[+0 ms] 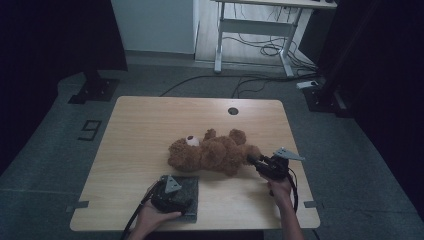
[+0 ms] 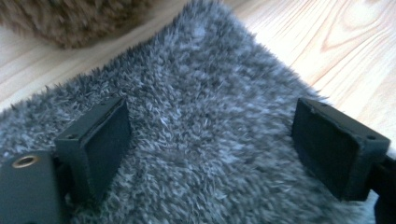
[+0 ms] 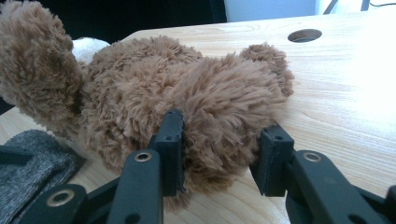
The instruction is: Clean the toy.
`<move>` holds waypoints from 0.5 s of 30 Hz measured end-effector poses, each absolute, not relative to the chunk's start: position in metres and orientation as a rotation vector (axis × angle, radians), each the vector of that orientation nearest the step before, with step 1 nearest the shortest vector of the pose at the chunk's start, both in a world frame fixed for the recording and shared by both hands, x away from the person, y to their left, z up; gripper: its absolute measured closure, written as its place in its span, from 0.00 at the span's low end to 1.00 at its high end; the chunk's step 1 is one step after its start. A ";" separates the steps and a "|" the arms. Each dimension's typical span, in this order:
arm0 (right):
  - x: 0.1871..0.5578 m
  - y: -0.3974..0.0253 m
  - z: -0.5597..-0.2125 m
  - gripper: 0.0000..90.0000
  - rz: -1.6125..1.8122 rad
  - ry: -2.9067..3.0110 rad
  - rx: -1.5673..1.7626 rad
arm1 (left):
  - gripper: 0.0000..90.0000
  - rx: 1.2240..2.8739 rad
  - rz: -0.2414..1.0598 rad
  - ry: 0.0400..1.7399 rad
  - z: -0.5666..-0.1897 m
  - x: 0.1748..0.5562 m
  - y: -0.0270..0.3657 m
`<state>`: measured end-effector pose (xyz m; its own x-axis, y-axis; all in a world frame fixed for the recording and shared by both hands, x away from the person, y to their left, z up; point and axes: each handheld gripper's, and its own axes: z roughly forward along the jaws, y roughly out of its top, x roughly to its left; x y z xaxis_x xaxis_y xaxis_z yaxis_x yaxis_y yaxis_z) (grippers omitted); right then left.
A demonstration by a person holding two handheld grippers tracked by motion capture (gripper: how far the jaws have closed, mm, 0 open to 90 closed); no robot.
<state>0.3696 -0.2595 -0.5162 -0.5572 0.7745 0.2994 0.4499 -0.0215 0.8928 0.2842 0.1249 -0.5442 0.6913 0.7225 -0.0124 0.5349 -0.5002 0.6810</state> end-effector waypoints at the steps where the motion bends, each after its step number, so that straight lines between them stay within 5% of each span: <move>1: 0.370 -0.260 -0.516 0.67 1.605 1.970 1.289 | 0.13 2.227 0.361 0.958 -0.544 0.284 0.125; 8: 0.371 -0.260 -0.518 0.67 1.605 1.975 1.298 | 0.17 2.231 0.372 0.962 -0.545 0.285 0.125; 15: 0.370 -0.259 -0.518 0.67 1.598 1.976 1.299 | 0.36 2.206 0.388 0.988 -0.544 0.285 0.130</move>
<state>0.3700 -0.2594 -0.5181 -0.5534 0.7758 0.3032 0.4588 -0.0199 0.8883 0.2850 0.1297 -0.5436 0.6674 0.7447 -0.0051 0.5419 -0.4809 0.6892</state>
